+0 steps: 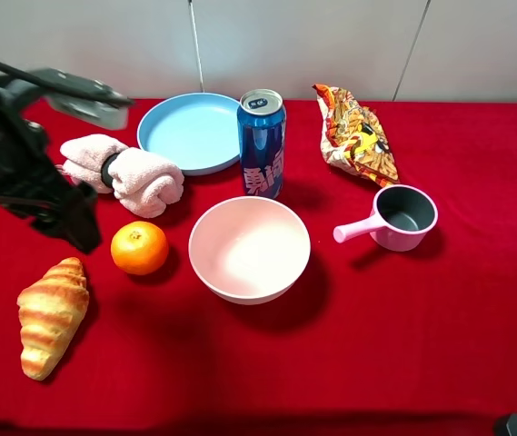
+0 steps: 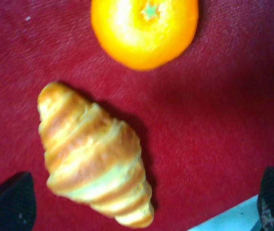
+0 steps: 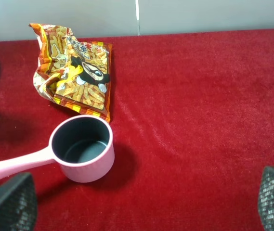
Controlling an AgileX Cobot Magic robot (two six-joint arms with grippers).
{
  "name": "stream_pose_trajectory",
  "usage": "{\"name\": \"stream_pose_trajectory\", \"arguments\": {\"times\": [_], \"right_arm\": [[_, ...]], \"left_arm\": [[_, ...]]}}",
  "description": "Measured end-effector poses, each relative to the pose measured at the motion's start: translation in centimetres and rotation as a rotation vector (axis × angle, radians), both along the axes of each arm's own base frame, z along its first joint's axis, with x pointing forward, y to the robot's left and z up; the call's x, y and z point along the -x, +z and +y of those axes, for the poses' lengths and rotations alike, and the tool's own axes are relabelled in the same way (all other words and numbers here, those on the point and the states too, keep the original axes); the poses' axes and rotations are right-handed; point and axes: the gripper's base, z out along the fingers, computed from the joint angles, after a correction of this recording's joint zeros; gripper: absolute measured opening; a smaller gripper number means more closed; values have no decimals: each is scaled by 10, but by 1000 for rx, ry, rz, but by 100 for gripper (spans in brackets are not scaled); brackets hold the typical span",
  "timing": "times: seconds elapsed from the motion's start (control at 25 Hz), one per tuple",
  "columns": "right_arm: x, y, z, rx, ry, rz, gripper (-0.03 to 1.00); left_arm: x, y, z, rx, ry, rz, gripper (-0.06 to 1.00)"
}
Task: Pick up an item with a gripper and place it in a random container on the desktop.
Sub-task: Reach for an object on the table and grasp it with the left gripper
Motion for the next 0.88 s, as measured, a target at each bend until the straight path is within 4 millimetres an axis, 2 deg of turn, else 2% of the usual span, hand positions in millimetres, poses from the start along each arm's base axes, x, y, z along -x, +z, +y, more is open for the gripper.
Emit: {"name": "stream_pose_trajectory", "arguments": {"times": [0.16, 0.32, 0.52, 0.68, 0.88], "right_arm": [[0, 0, 0, 0, 0, 0, 69], [0, 0, 0, 0, 0, 0, 69], [0, 0, 0, 0, 0, 0, 69], [0, 0, 0, 0, 0, 0, 69], [0, 0, 0, 0, 0, 0, 69]], "left_arm": [[-9, -13, -6, -18, -8, 26, 90], [-31, -23, -19, -28, -21, 36, 90], [-49, -30, -41, -69, -101, 21, 90], [-57, -38, -57, -121, -130, 40, 90], [-58, -48, -66, -158, -141, 53, 90]]}}
